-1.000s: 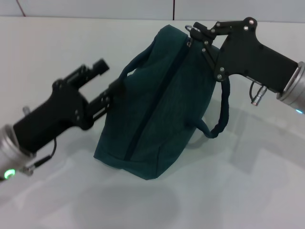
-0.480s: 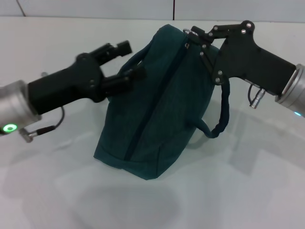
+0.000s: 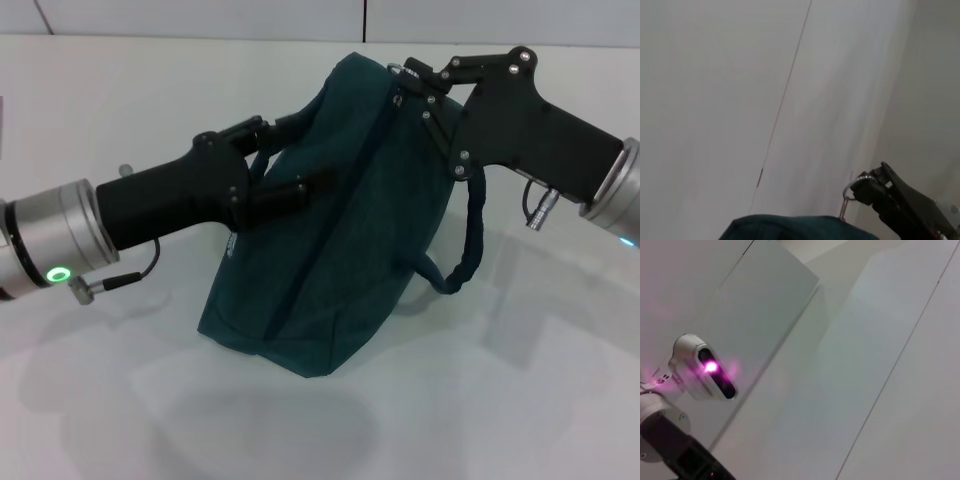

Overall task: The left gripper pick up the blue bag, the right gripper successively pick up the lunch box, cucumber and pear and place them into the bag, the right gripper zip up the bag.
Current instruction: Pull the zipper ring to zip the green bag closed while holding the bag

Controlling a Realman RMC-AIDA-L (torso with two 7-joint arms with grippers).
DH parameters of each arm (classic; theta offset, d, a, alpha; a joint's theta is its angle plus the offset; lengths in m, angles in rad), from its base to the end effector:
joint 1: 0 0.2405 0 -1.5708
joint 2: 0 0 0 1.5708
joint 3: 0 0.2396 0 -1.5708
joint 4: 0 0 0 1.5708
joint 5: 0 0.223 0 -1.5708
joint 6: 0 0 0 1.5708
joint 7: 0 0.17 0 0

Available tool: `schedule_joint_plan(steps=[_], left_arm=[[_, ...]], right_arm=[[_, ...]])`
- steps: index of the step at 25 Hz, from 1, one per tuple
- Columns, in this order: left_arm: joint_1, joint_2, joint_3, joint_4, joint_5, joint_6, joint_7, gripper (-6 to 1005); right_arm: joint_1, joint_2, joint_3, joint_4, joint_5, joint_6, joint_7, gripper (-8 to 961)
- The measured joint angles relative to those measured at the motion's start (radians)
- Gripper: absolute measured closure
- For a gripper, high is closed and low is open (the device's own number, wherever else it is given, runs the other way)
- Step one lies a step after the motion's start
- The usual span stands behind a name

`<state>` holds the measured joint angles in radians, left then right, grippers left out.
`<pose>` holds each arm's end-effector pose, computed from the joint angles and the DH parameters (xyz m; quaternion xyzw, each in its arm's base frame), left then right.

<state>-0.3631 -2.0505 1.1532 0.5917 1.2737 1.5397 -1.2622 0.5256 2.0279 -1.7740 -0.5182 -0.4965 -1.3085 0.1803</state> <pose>-0.2201 0.3190 -0.0158 -0.8760 -0.2039 -0.4137 0.1408 0.1428 0.3563 -0.0515 -0.8362 -0.1955 0.3796 0.3441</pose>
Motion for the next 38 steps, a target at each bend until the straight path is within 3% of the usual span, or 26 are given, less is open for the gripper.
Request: schedule_joint_plan(steps=[6, 12, 22, 34, 38], left_arm=[[0.004, -0.002, -0.001, -0.007, 0.007, -0.001, 0.017, 223], [0.008, -0.011, 0.001, -0.008, 0.007, -0.001, 0.053, 462], [0.009, -0.014, -0.002, -0.011, 0.006, 0.005, 0.084, 667], [0.015, -0.025, -0.001, -0.012, 0.004, 0.009, 0.122, 721], [0.020, -0.027, -0.001, -0.013, 0.004, 0.027, 0.144, 784]], right_arm=[[-0.001, 0.000, -0.008, -0.003, 0.001, 0.000, 0.000, 934], [-0.001, 0.000, -0.008, -0.004, 0.001, -0.007, 0.000, 933], [-0.002, 0.000, -0.009, -0.002, 0.001, -0.009, 0.000, 934], [-0.002, 0.000, -0.006, 0.000, 0.003, -0.008, -0.002, 933], [-0.002, 0.000, -0.007, 0.000, 0.003, -0.009, -0.002, 933]])
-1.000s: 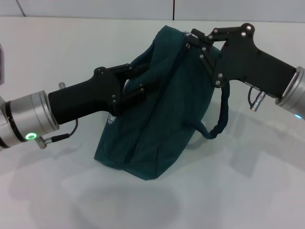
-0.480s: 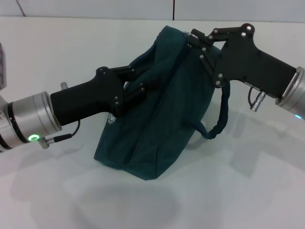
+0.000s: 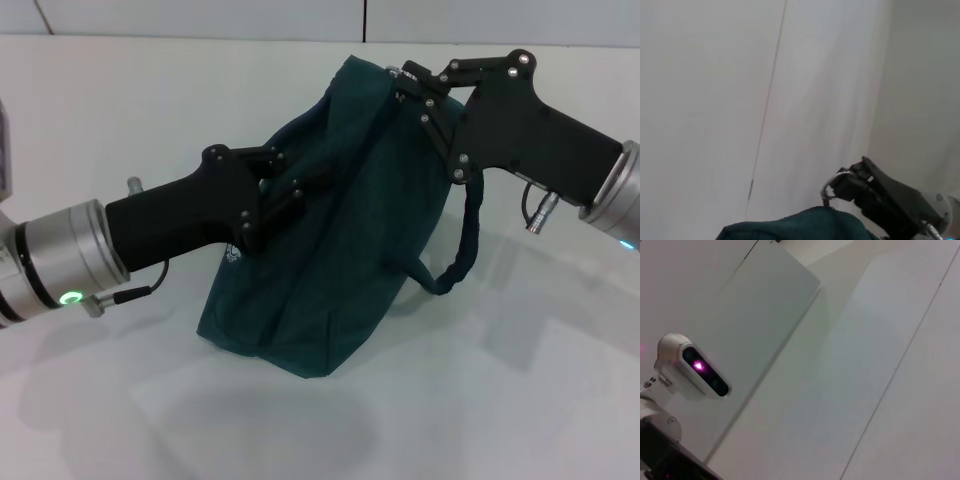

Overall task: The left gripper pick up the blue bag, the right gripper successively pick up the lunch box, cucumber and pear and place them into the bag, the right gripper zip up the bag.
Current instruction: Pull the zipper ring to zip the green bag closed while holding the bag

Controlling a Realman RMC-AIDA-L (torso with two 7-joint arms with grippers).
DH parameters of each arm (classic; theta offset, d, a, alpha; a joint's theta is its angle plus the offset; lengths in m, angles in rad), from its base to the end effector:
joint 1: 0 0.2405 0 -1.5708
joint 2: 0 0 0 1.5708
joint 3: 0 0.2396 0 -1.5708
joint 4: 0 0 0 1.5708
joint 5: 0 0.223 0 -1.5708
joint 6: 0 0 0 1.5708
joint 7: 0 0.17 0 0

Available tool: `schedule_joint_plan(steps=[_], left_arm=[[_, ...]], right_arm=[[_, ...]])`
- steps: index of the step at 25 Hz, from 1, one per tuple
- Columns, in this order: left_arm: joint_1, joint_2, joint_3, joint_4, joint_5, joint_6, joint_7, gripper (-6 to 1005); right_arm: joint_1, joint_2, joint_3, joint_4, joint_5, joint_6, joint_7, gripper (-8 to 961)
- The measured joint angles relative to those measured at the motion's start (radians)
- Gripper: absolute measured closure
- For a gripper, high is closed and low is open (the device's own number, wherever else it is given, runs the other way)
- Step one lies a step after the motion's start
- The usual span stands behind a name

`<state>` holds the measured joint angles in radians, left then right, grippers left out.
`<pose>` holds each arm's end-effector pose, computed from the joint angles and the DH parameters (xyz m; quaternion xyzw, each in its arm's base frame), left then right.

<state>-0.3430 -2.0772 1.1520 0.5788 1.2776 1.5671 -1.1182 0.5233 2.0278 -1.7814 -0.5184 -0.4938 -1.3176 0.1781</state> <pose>-0.2193 0.3072 -0.0254 -0.8820 -0.1534 -0.4171 0.1567 0.1423 0.3540 -0.0521 -0.8356 -0.1976 0.3827 0.3410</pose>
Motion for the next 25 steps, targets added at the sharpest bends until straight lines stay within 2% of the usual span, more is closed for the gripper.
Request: schedule_joint_plan(steps=[9, 15, 25], left_arm=[[0.004, 0.006, 0.000, -0.010, 0.001, 0.030, 0.003, 851], [0.011, 0.025, 0.000, -0.015, 0.003, 0.080, 0.013, 878], [0.030, 0.037, 0.000, -0.016, 0.018, 0.122, 0.051, 882]], right_arm=[[-0.003, 0.000, -0.002, 0.000, -0.002, -0.023, 0.000, 934], [-0.013, 0.000, -0.003, 0.000, -0.004, -0.065, 0.000, 934], [-0.012, 0.000, 0.000, 0.018, 0.022, -0.054, 0.006, 934]])
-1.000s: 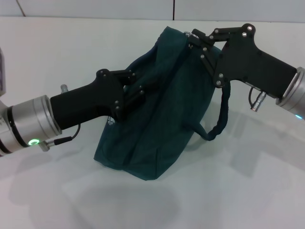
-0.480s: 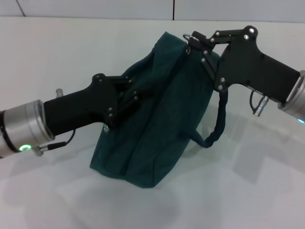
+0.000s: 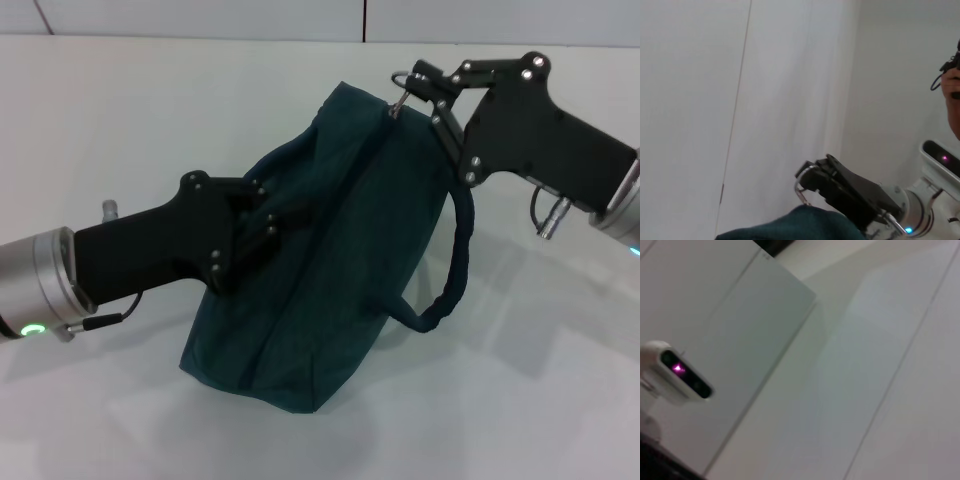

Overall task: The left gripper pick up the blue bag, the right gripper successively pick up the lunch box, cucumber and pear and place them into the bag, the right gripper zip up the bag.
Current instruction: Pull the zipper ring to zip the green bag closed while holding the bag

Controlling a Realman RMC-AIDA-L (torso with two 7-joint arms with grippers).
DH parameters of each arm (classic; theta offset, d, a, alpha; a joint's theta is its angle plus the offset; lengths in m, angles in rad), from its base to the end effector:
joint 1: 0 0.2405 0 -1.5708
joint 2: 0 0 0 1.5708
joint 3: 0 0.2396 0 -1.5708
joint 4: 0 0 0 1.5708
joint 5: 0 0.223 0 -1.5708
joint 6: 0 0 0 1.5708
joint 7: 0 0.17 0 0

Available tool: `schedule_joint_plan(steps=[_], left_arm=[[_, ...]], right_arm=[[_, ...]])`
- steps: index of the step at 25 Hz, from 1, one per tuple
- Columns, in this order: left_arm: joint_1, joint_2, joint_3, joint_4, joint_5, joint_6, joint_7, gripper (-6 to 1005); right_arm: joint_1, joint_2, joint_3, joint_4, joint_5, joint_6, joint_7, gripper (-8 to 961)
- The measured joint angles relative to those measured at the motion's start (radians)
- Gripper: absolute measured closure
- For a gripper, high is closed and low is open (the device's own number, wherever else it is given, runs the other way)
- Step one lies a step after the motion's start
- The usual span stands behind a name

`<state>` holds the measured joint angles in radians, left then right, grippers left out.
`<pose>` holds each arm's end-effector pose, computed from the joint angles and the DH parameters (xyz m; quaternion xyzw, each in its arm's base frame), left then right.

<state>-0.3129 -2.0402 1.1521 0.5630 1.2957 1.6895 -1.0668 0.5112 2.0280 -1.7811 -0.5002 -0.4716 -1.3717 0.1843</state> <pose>-0.2283 0.2845 -0.0135 -0.8888 -0.1197 -0.4227 0.1308 0.1457 0.3477 -0.0471 -0.8284 -0.1889 0.4023 0.3409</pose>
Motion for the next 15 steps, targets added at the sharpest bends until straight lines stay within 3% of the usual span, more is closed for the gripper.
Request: schedule_joint_plan(steps=[15], left_arm=[[0.032, 0.012, 0.000, 0.000, 0.004, 0.001, 0.024, 885]], right_arm=[[0.009, -0.001, 0.007, 0.027, 0.038, 0.115, 0.121, 932]])
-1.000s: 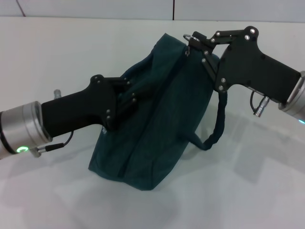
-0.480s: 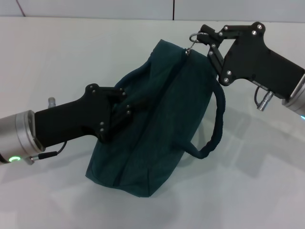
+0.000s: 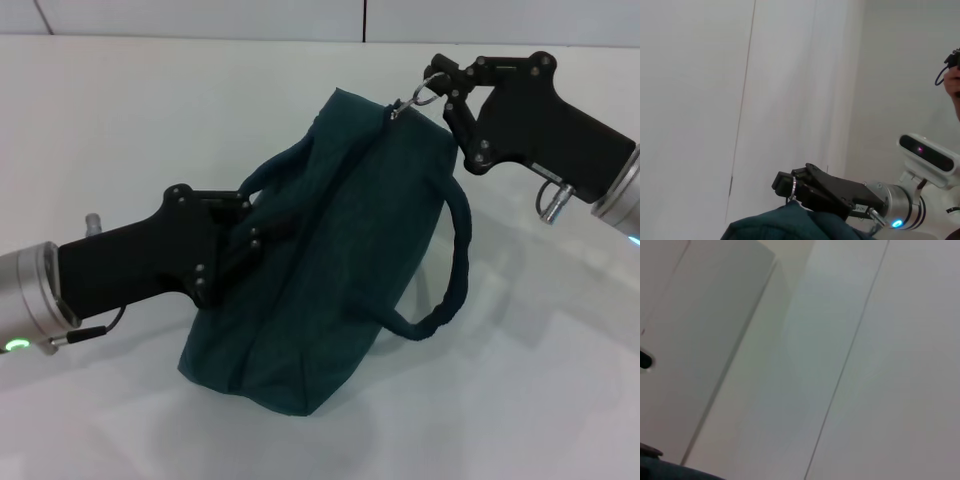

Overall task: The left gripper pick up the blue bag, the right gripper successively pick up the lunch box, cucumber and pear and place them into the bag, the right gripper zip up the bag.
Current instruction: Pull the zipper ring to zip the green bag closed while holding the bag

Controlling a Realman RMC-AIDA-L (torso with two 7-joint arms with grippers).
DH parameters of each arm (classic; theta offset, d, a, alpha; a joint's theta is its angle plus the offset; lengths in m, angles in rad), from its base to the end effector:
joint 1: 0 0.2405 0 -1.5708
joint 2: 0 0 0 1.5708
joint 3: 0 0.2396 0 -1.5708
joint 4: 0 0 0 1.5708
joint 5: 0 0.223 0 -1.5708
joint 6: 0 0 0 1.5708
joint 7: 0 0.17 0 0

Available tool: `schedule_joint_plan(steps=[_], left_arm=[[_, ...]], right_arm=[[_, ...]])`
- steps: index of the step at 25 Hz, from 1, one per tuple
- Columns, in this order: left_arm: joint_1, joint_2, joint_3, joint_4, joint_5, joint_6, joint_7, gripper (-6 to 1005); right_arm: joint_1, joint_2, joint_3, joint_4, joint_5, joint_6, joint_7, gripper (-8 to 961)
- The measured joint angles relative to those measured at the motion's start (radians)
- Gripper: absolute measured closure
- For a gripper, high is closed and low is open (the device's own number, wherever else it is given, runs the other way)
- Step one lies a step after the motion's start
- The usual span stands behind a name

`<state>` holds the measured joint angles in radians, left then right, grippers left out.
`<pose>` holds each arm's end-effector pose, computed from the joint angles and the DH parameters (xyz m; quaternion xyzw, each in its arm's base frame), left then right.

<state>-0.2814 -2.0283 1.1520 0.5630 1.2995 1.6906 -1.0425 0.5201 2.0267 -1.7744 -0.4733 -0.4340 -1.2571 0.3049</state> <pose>-0.2401 0.2775 -0.0102 -0.8912 -0.1212 -0.4130 0.1433 0.1625 0.3663 -0.0498 -0.8501 -0.0980 0.3797 0.3516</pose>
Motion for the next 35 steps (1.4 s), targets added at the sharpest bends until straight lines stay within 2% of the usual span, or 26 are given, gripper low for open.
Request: schedule_joint_plan(steps=[16, 23, 30, 35], left_arm=[[-0.002, 0.002, 0.005, 0.002, 0.057, 0.055, 0.042, 885], [-0.009, -0.004, 0.006, 0.001, 0.078, 0.066, 0.056, 886], [-0.019, -0.009, 0.002, 0.002, 0.084, 0.065, 0.056, 888], [-0.020, -0.008, 0.008, 0.002, 0.080, 0.063, 0.056, 895]], right_arm=[[-0.001, 0.000, -0.005, -0.005, 0.030, -0.013, 0.039, 932], [0.015, -0.003, -0.022, -0.025, 0.024, -0.063, 0.146, 931], [0.051, -0.003, -0.028, -0.032, 0.023, 0.028, 0.273, 932], [0.059, 0.000, -0.017, -0.035, 0.026, 0.117, 0.280, 931]])
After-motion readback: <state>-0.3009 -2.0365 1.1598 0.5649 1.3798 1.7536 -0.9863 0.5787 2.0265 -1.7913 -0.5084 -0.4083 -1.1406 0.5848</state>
